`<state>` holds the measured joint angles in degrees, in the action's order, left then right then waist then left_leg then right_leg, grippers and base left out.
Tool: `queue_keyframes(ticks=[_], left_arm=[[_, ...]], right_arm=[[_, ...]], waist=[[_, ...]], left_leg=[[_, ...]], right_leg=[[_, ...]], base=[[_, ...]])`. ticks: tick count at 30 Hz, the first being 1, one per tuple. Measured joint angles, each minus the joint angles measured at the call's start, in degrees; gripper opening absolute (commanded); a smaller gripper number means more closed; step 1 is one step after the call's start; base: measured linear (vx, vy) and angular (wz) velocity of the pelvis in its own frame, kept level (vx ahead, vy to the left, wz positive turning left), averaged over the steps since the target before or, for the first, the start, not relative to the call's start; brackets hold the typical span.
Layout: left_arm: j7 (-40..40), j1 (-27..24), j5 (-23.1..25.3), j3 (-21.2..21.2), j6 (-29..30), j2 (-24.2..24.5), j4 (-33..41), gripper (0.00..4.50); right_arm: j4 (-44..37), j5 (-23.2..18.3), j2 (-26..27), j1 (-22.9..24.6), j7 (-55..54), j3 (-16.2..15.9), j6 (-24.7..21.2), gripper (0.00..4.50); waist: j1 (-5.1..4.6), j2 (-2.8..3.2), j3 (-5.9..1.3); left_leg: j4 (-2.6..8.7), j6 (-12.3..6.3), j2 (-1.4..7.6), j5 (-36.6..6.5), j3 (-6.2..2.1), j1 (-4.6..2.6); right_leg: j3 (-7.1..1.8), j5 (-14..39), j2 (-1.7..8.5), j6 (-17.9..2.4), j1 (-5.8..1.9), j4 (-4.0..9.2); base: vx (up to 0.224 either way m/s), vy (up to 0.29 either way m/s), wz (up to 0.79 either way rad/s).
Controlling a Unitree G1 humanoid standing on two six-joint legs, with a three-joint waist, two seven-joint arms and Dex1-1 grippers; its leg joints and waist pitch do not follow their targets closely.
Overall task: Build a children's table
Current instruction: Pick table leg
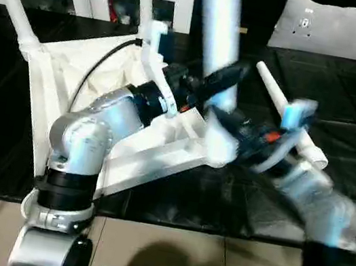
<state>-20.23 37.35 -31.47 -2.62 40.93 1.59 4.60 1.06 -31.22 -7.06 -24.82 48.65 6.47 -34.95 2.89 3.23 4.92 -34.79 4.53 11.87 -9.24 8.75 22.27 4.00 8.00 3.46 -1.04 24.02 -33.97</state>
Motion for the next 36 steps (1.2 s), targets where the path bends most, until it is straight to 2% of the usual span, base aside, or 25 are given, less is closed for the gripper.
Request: queue_keyframes(ticks=[3,5,6,9,12,15,17,18,20,25,29,36], left_arm=[[2.20,0.00,2.27,1.17,-1.36,-0.34,0.00,4.10],[3.85,-0.50,4.19,2.70,-2.50,-0.67,0.45,3.77],[4.43,-0.77,4.50,3.12,-2.73,-0.89,0.59,3.77],[5.45,-0.84,5.43,3.60,-3.25,-1.26,0.59,3.67],[6.43,-1.11,6.32,3.68,-3.70,-2.80,0.59,3.31],[8.17,-1.73,6.79,3.69,-4.08,-4.48,0.59,2.98],[9.79,-2.23,7.63,3.64,-4.92,-5.39,0.34,2.84],[10.38,-2.27,7.79,3.62,-5.28,-5.55,0.04,2.84],[10.91,-2.29,8.04,3.67,-5.94,-5.73,-0.19,2.53],[11.04,-2.57,8.13,3.61,-6.51,-6.03,-0.49,2.14],[11.14,-3.03,8.20,3.49,-6.92,-6.92,-0.53,2.02],[11.23,-3.08,7.48,2.48,-7.10,-7.93,-0.86,1.98]], right_arm=[[0.00,3.68,1.35,0.25,-2.47,-2.02,4.71,1.88],[0.71,8.82,3.73,0.51,-7.29,-3.28,12.25,1.88],[1.38,10.10,4.39,0.56,-8.77,-3.59,14.50,1.88],[1.94,12.77,5.30,0.83,-11.71,-4.23,18.85,1.88],[2.87,17.02,5.77,0.87,-15.73,-5.32,24.54,1.88],[4.52,23.78,5.71,1.82,-21.13,-8.02,32.41,1.88],[6.13,30.23,5.20,2.34,-26.60,-10.76,38.09,1.88],[6.76,32.41,5.07,2.38,-28.58,-11.51,39.78,1.88],[7.61,34.87,5.01,2.36,-30.96,-12.05,41.98,1.88],[10.03,37.21,5.25,2.29,-33.31,-12.26,45.52,1.88],[12.59,38.65,5.18,2.20,-35.30,-12.74,49.21,1.88],[14.89,40.17,4.85,1.84,-37.65,-13.25,52.61,1.88]], waist=[[-0.26,0.00,0.00],[-0.52,-0.01,0.00],[-0.65,-0.01,0.00],[-1.01,-0.01,0.00],[-1.13,-0.01,-0.01],[-1.17,-0.02,-0.01],[-1.25,-0.02,-0.01],[-1.29,-0.02,-0.01],[-1.41,-0.02,-0.01],[-2.07,-0.03,-0.01],[-2.73,-0.03,0.00],[-2.99,-0.02,0.00]], left_leg=[[0.00,0.00,-0.01,0.00,0.00,0.02],[0.01,0.00,-0.02,0.00,-0.01,0.02],[0.01,0.00,-0.02,0.00,-0.02,0.03],[0.03,-0.01,-0.03,0.00,-0.02,0.08],[0.09,-0.01,-0.03,-0.01,-0.01,0.10],[0.19,-0.01,-0.03,-0.01,-0.01,0.10],[0.24,-0.01,-0.04,-0.01,-0.01,0.12],[0.25,-0.01,-0.04,-0.01,-0.01,0.12],[0.29,-0.01,-0.04,-0.01,0.00,0.11],[0.32,-0.02,-0.04,-0.02,-0.01,0.15],[0.31,-0.05,-0.05,-0.04,-0.02,0.25],[0.32,-0.06,-0.05,-0.05,-0.01,0.24]], right_leg=[[0.00,0.00,0.01,0.00,0.00,0.06],[0.02,0.00,0.01,0.00,0.00,0.07],[0.01,0.00,0.02,0.00,0.00,0.08],[0.01,0.00,0.02,0.00,-0.01,0.19],[0.01,0.00,0.02,0.00,-0.01,0.30],[0.01,0.00,0.01,0.00,0.01,0.33],[0.01,0.00,0.00,0.01,0.05,0.34],[0.02,0.00,-0.01,0.01,0.07,0.34],[0.02,0.00,-0.03,0.01,0.07,0.37],[0.03,-0.02,-0.04,0.06,0.04,0.51],[0.02,-0.04,-0.03,0.07,0.04,0.63],[0.03,-0.05,-0.04,0.08,0.04,0.63]], base=[[0.000,0.000,0.00],[0.000,0.000,0.00],[0.000,0.000,0.00],[0.000,0.000,0.00],[0.000,0.000,0.00],[0.000,0.000,0.00],[0.000,0.000,0.00],[0.000,0.000,0.00],[0.000,0.000,0.00],[0.000,0.000,0.00],[0.000,0.000,0.00],[0.000,0.000,0.00]])
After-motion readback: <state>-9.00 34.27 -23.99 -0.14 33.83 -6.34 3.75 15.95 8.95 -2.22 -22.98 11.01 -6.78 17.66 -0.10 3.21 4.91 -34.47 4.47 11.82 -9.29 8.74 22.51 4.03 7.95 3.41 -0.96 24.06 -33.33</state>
